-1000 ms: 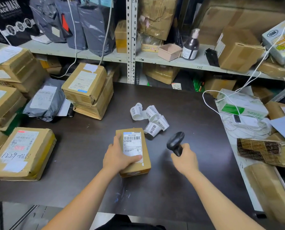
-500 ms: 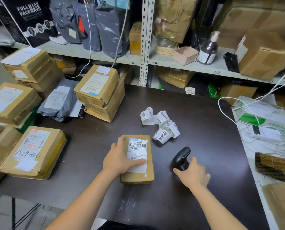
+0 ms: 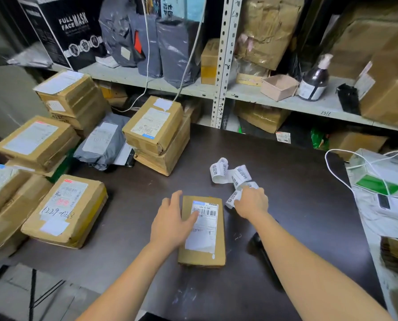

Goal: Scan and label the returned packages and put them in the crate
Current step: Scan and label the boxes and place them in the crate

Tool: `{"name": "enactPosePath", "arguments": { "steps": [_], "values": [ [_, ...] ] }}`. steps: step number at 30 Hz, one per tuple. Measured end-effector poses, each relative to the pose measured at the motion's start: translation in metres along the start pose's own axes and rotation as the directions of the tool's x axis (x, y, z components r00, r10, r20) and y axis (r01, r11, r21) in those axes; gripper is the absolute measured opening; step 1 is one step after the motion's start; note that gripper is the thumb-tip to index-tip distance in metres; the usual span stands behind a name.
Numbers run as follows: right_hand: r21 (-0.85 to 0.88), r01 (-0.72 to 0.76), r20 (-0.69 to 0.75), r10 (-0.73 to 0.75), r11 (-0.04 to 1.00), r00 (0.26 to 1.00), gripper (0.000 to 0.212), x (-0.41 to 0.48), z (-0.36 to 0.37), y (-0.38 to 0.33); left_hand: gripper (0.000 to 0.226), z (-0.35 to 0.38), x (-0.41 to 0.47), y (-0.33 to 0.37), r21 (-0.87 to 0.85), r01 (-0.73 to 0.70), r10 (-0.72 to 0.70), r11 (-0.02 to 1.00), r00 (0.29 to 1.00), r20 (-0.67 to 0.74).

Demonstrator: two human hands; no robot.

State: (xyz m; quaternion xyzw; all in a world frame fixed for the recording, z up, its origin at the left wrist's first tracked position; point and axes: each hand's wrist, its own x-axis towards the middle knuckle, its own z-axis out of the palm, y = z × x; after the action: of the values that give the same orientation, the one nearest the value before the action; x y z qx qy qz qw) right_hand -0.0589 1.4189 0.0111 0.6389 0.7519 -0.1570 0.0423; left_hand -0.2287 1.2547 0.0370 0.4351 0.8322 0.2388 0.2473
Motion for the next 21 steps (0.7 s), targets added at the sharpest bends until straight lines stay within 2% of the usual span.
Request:
{"name": "enactPosePath", "arguments": {
  "steps": [2,4,6,9,13,18,21],
  "values": [
    [-0.020,-0.029,0.039,0.030,0.999,0.999,0.030,0.003,0.003,0.004,0.067,-0.002,-0.002,0.001,-0.007,-0.034,0.033,0.999,0.999,-0.032],
    [0.061,-0.028,0.067,0.024,0.998,0.997,0.022,0.001,0.005,0.010,0.061,-0.004,-0.003,0.003,-0.025,-0.073,0.071,0.997,0.995,-0.071],
    [0.227,0.002,0.075,-0.020,0.974,0.997,0.019,-0.004,0.005,0.019,0.053,-0.003,-0.003,0.005,-0.051,-0.130,0.123,0.990,0.984,-0.126],
    [0.517,0.100,-0.047,-0.089,0.850,0.995,0.009,-0.023,-0.001,0.028,0.034,-0.001,-0.004,0.013,-0.045,-0.265,0.253,0.963,0.950,-0.185],
    [0.679,0.196,-0.118,-0.159,0.707,0.980,0.017,-0.054,-0.012,0.034,0.018,0.008,-0.009,0.030,-0.049,-0.461,0.442,0.886,0.872,-0.210],
    [0.770,0.248,-0.167,-0.189,0.588,0.968,0.005,-0.078,-0.019,0.035,0.028,0.024,-0.017,0.052,-0.029,-0.676,0.659,0.736,0.726,-0.198],
    [0.816,0.283,-0.183,-0.239,0.504,0.954,0.013,-0.086,-0.024,0.033,0.028,0.032,-0.019,0.060,-0.020,-0.716,0.696,0.698,0.685,-0.214]
  ]
}}
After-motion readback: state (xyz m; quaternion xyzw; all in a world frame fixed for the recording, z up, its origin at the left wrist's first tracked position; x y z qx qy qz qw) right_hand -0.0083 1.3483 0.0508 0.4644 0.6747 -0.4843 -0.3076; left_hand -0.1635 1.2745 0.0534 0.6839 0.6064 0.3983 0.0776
